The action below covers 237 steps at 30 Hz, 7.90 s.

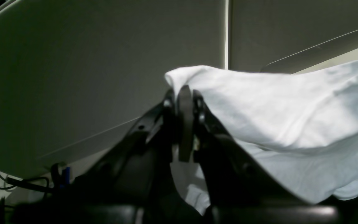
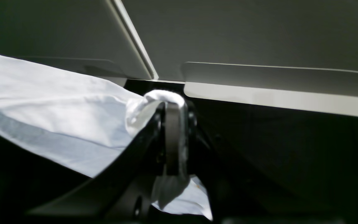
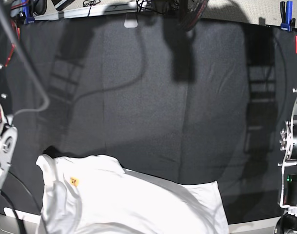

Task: Layout the t-shirt on the table in an organized manner, then fold the t-shirt properly
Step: 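Lift the shirt high with both grippers and hold it up, then swing the shirt down and lay it flat, print side up, then pull the shirt corners outward with both grippers to smooth it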

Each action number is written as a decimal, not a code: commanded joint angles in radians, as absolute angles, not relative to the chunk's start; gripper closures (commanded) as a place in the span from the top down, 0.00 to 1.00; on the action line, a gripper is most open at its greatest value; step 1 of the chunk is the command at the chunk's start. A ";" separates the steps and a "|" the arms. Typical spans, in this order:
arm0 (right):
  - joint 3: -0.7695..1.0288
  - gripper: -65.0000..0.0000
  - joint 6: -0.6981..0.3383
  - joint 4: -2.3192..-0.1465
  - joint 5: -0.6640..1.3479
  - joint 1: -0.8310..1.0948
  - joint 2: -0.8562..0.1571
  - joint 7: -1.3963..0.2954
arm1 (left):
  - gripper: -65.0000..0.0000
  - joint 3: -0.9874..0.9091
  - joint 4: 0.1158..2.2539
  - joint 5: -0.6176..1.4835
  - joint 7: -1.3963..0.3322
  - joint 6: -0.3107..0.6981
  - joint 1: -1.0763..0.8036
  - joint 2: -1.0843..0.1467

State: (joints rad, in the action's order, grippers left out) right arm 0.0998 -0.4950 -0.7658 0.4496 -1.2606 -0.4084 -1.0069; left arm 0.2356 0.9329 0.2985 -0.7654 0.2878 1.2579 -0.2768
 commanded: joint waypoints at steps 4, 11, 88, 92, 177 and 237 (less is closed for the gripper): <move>0.102 0.00 -0.501 -0.783 0.471 -1.306 -0.400 -0.983 | 0.00 0.231 0.947 0.303 -0.733 0.284 1.309 -0.278; 0.102 0.00 -0.505 -0.783 0.482 -1.306 -0.391 -1.030 | 0.00 0.231 0.947 0.242 -0.732 0.284 1.309 -0.278; 0.474 0.00 -0.698 -1.359 0.719 -0.279 -0.426 -1.131 | 0.00 0.230 1.817 0.388 -1.024 0.253 0.152 -0.585; 0.481 0.00 -0.698 -1.415 0.719 -0.153 -0.426 -1.131 | 0.00 0.230 1.819 0.387 -1.024 0.253 0.073 -0.622; 0.850 0.00 -0.698 -1.563 1.030 0.249 -0.478 -1.146 | 0.00 0.229 2.180 -0.086 -0.773 0.022 -0.507 -0.796; 0.486 0.00 -0.698 -1.563 0.605 0.273 -0.474 -1.105 | 0.00 0.229 2.021 -0.039 -0.781 0.120 -0.464 -0.599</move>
